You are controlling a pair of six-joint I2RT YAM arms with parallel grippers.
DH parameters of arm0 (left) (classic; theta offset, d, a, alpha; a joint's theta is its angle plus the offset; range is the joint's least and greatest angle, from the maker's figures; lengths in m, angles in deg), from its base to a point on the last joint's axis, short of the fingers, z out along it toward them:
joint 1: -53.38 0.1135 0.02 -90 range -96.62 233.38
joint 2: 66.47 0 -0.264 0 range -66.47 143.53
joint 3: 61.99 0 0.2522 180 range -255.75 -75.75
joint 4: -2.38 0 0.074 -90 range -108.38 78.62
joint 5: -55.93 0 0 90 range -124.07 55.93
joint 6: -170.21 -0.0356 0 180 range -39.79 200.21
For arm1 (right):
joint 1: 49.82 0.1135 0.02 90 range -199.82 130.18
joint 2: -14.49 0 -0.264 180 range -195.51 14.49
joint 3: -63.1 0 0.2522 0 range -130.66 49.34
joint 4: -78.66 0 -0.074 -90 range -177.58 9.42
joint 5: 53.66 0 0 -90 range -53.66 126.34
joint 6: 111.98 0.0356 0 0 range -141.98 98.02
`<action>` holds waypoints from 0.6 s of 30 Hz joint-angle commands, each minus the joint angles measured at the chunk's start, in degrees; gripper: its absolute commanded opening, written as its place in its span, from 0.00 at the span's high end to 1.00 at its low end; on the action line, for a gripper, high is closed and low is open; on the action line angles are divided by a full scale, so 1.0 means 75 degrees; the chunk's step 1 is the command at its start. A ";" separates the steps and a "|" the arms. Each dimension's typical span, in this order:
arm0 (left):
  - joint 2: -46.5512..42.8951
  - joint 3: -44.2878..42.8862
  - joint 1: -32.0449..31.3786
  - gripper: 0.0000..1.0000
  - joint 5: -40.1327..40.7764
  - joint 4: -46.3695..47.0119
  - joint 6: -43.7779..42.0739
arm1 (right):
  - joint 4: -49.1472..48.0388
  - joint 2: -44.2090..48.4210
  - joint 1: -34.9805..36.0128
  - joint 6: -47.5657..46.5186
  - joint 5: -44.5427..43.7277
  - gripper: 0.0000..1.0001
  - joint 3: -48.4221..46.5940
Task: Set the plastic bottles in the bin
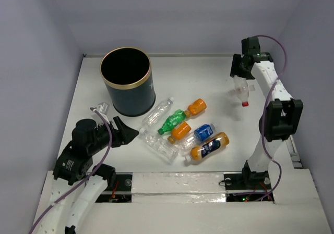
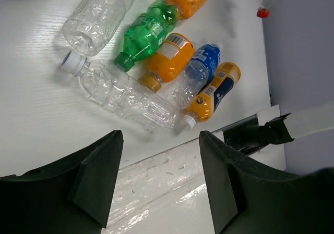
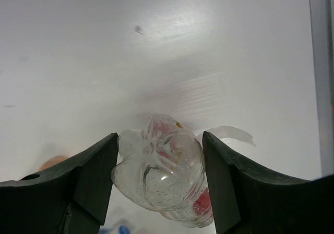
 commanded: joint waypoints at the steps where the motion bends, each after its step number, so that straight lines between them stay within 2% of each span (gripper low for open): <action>1: -0.0013 0.0246 -0.0035 0.43 -0.0103 0.0293 0.0222 | -0.0593 0.1215 0.0304 0.0683 0.1318 0.53 -0.0055; 5: -0.0025 0.0714 -0.0035 0.43 -0.0185 0.0316 0.0397 | -0.1412 0.2071 0.1158 0.1981 0.2702 0.52 -0.0219; 9: 0.0057 0.1008 -0.0035 0.42 -0.0174 0.0398 0.0468 | -0.2689 0.2062 0.2330 0.3272 0.3570 0.50 -0.1154; 11: 0.0115 0.1183 -0.0035 0.40 -0.0174 0.0445 0.0515 | -0.3251 0.1758 0.2973 0.4055 0.3735 0.50 -0.1951; 14: 0.0221 0.1464 -0.0035 0.35 -0.0279 0.0667 0.0561 | -0.4645 0.1394 0.3526 0.4738 0.3783 0.50 -0.2772; 15: 0.0256 0.1535 -0.0035 0.33 -0.0302 0.0761 0.0654 | -0.5194 0.1022 0.3818 0.5320 0.3724 0.49 -0.3296; 16: 0.0303 0.1536 -0.0035 0.32 -0.0303 0.0796 0.0667 | -0.5397 0.0809 0.3960 0.5325 0.3666 0.49 -0.3301; 18: 0.0431 0.1547 -0.0035 0.29 -0.0268 0.0808 0.0667 | -0.5911 0.0120 0.4345 0.5618 0.3305 0.49 -0.4201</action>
